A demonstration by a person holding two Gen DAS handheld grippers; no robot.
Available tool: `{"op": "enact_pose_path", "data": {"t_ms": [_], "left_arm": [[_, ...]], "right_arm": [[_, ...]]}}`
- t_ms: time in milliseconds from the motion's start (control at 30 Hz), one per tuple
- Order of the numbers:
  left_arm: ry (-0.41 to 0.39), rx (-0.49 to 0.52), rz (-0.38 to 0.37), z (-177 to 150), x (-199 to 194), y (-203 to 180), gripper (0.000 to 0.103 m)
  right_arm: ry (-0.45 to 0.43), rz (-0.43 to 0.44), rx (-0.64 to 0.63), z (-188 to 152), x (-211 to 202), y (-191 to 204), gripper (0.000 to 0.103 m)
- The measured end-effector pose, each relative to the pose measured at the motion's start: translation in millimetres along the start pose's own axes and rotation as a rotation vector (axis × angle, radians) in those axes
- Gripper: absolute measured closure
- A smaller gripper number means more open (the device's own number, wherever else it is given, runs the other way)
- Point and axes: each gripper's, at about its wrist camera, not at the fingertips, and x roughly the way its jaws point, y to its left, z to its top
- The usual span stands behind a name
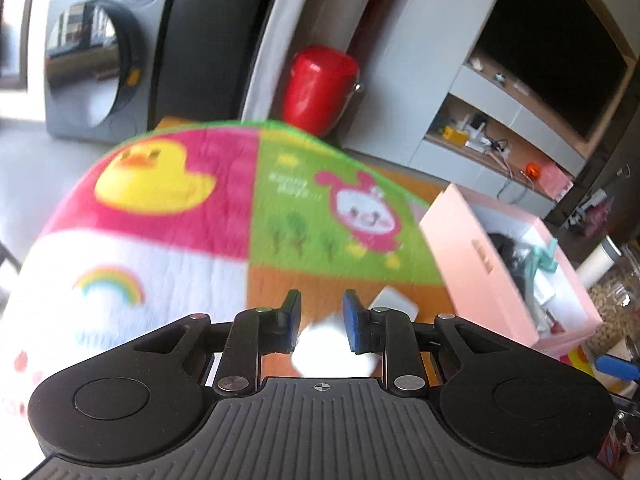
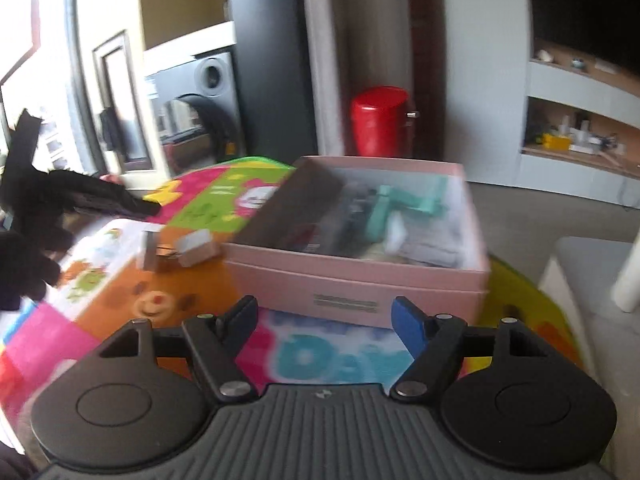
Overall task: Organize rigid objects
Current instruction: 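Carry the bag and teal part over the pink box and release both, then grasp the white plug adapter with the left tool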
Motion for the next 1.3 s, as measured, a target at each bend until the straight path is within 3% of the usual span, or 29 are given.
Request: {"op": "enact_pose_path", "data": {"t_ms": [100, 200, 300, 400, 500, 633, 767, 900, 967, 1100, 1200, 1300], "left_arm": [[0.001, 0.008, -0.049, -16.1, -9.1, 1.1, 0.068], [-0.005, 0.091, -0.029, -37.7, -28.3, -8.3, 0.065], [0.009, 0.155, -0.015, -61.9, -47.1, -13.2, 0.068], [0.027, 0.131, -0.038, -83.3, -46.6, -6.0, 0.068], [-0.027, 0.116, -0.043, -96.8, -52.8, 0.8, 0.073], [-0.069, 0.150, -0.028, -106.5, -57.7, 0.2, 0.077], [-0.081, 0.158, -0.031, -108.5, -59.9, 0.2, 0.077], [-0.086, 0.141, -0.042, -108.9, -60.3, 3.5, 0.077], [-0.088, 0.132, -0.048, -109.1, -61.0, 4.9, 0.077], [-0.087, 0.133, -0.046, -109.2, -60.8, 4.4, 0.077], [-0.088, 0.143, -0.036, -109.9, -61.2, 2.2, 0.077], [-0.084, 0.152, -0.025, -109.7, -61.0, -0.8, 0.077]], "right_arm": [[0.021, 0.041, -0.022, 2.9, 10.3, 21.2, 0.029], [0.032, 0.075, -0.070, 3.3, 10.3, 45.0, 0.029], [0.040, 0.094, -0.119, 12.7, 11.5, 64.1, 0.029], [0.050, 0.117, -0.135, 33.5, 23.2, 84.3, 0.029], [0.093, 0.141, -0.112, 59.2, 50.4, 101.3, 0.029], [0.168, 0.076, -0.078, 79.5, 107.3, 122.3, 0.029], [0.210, -0.016, -0.118, 78.7, 158.6, 144.8, 0.038], [0.258, -0.049, -0.139, 74.6, 185.4, 154.0, 0.040], [0.292, -0.031, -0.133, 71.5, 186.6, 153.9, 0.053], [0.311, 0.015, -0.200, 56.8, 160.4, 159.0, 0.054], [0.283, 0.000, -0.263, 35.9, 130.4, 155.6, 0.054], [0.284, 0.007, -0.242, 16.7, 98.3, 133.8, 0.054]]}}
